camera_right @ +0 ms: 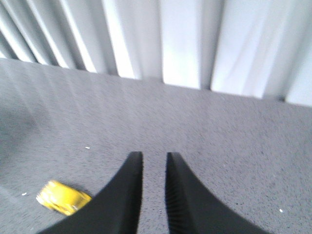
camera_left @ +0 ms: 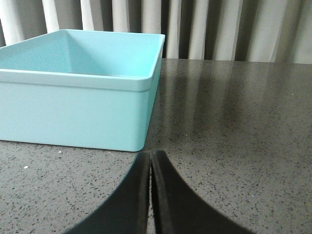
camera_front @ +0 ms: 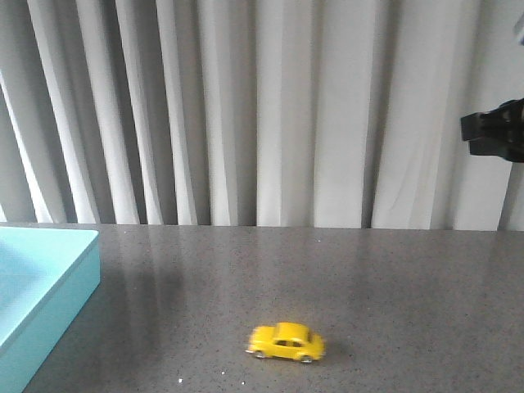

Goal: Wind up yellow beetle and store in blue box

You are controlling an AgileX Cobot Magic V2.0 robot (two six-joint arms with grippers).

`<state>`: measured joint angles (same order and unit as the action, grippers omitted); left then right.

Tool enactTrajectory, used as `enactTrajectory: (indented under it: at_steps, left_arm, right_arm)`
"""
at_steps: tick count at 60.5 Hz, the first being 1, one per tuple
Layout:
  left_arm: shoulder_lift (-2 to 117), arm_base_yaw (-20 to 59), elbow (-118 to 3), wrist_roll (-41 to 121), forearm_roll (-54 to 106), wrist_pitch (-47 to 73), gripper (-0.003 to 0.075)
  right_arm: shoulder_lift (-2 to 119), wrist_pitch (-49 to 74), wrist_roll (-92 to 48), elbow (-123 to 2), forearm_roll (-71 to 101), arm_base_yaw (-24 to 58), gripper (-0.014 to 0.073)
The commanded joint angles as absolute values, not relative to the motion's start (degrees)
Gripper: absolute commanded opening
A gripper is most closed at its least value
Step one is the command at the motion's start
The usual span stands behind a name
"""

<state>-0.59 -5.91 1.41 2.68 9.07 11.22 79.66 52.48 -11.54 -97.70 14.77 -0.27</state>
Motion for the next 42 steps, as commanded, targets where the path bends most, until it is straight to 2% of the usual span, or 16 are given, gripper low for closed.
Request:
enactTrajectory:
  at_steps: [1, 21, 42]
  left_arm:
    - [-0.4, -5.5, 0.6, 2.2, 9.3, 6.7, -0.0006]
    - [-0.4, -5.5, 0.6, 2.2, 9.3, 6.7, -0.0006]
    - [-0.4, -5.5, 0.6, 2.2, 9.3, 6.7, -0.0006]
  right_arm:
    - [71.2, 46.6, -15.3, -92.2, 18.9, -0.4, -0.0006]
    - [49.6, 29.0, -17.4, -54.2, 18.9, -0.4, -0.0006]
    - [37.4, 19.8, -17.4, -33.0, 17.8, -0.4, -0.0006]
